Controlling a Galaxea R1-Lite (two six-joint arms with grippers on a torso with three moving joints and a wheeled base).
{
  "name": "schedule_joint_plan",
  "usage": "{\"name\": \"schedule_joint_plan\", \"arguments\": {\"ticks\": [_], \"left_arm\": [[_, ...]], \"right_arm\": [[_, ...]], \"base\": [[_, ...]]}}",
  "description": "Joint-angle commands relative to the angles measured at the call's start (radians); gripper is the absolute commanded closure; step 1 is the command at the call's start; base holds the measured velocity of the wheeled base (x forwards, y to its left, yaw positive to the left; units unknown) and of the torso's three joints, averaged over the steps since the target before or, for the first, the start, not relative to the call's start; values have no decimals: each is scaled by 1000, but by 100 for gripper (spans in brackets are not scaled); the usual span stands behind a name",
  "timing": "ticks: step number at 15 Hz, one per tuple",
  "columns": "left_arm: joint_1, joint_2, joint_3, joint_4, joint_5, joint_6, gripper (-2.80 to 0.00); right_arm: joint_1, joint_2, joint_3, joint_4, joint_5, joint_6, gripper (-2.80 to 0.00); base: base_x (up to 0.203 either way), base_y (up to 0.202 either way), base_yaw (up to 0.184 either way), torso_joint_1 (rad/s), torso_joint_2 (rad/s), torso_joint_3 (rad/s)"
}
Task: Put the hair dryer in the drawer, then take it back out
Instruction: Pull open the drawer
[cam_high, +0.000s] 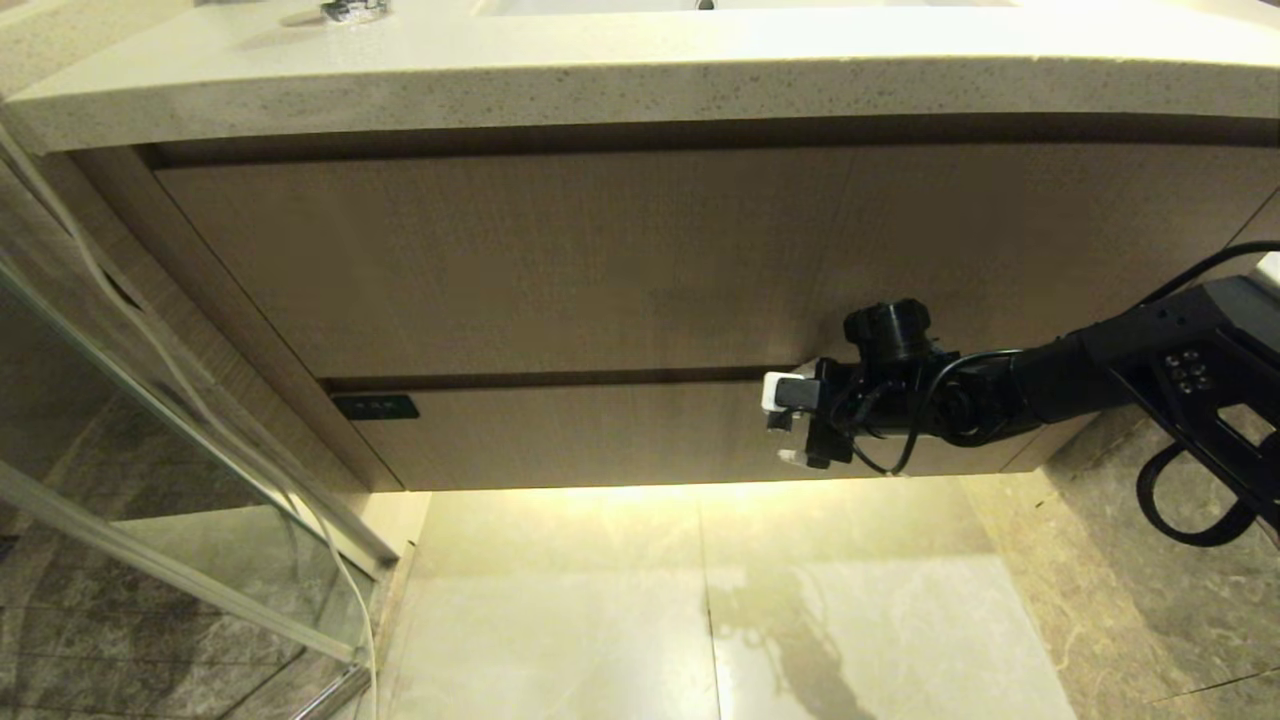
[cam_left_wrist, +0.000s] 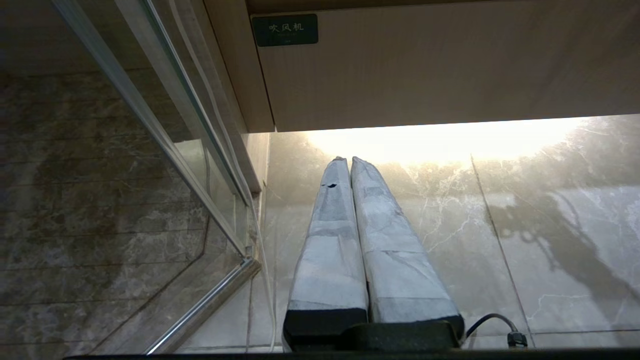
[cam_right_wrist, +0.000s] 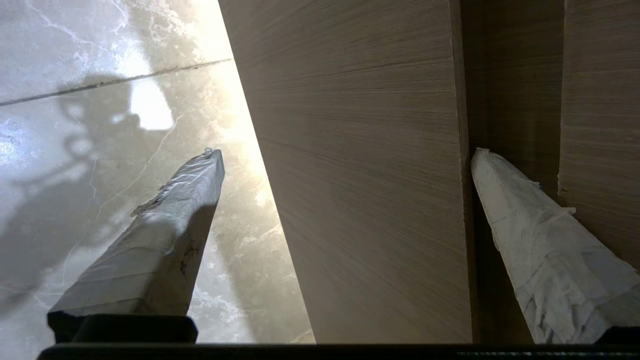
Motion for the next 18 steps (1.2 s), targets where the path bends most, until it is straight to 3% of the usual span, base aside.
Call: {"name": "schedule_joint_plan", "arguments": {"ticks": [1, 11, 18], "left_arm": [[0, 0, 0, 0, 0, 0, 0], [0, 0, 0, 0, 0, 0, 0], [0, 0, 0, 0, 0, 0, 0]], "right_arm": [[0, 7, -6, 8, 4, 0, -280], [0, 27, -10, 13, 13, 34, -280], [0, 5, -10, 204, 11, 40, -280]], "base": [[0, 0, 0, 0, 0, 0], [0, 0, 0, 0, 0, 0], [0, 0, 0, 0, 0, 0]]}}
